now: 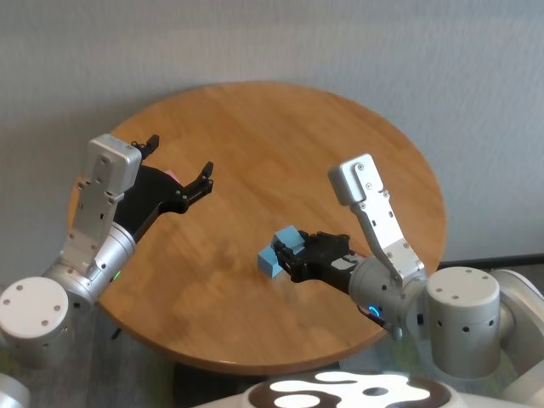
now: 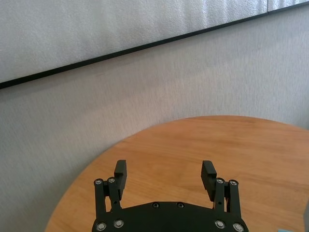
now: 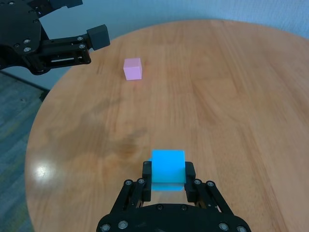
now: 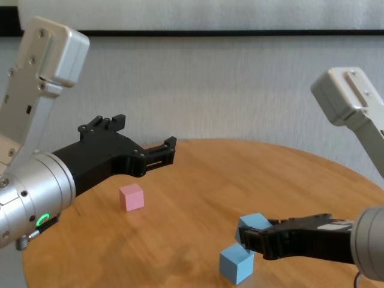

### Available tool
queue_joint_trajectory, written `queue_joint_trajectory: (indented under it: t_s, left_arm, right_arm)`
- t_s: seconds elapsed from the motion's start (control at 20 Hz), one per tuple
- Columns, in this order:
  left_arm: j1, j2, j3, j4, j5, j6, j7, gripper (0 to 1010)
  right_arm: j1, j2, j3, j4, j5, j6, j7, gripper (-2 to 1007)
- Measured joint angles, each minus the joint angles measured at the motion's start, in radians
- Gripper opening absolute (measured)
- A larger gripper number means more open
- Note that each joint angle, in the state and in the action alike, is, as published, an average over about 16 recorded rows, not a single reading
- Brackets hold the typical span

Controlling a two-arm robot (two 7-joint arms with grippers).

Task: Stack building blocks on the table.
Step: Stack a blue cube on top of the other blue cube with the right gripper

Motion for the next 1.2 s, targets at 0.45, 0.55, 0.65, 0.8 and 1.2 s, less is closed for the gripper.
queue_joint_trajectory:
  t_s: [0.45, 0.55, 0.65, 0.8, 1.2]
  left_arm:
    - [0.0, 0.0, 0.0, 0.0, 0.0, 0.0, 0.0, 1002]
    - [0.0, 0.0, 0.0, 0.0, 0.0, 0.0, 0.0, 1002]
    - [0.0, 0.0, 0.0, 0.0, 0.0, 0.0, 0.0, 1002]
    - [0.0, 0.0, 0.0, 0.0, 0.0, 0.0, 0.0, 1002]
    - [0.0, 0.0, 0.0, 0.0, 0.0, 0.0, 0.0, 1002]
  right_arm:
    - [0.017, -0.001, -0.023, 0.005, -0.035, 0.018, 0.035, 357]
    - [0.023, 0.001, -0.027, 0.012, -0.044, 0.017, 0.044, 357]
    - [0.029, 0.004, -0.031, 0.021, -0.052, 0.015, 0.055, 357]
    - [0.039, 0.009, -0.036, 0.039, -0.063, 0.012, 0.073, 357]
    - [0.069, 0.012, -0.039, 0.094, -0.083, -0.007, 0.119, 357]
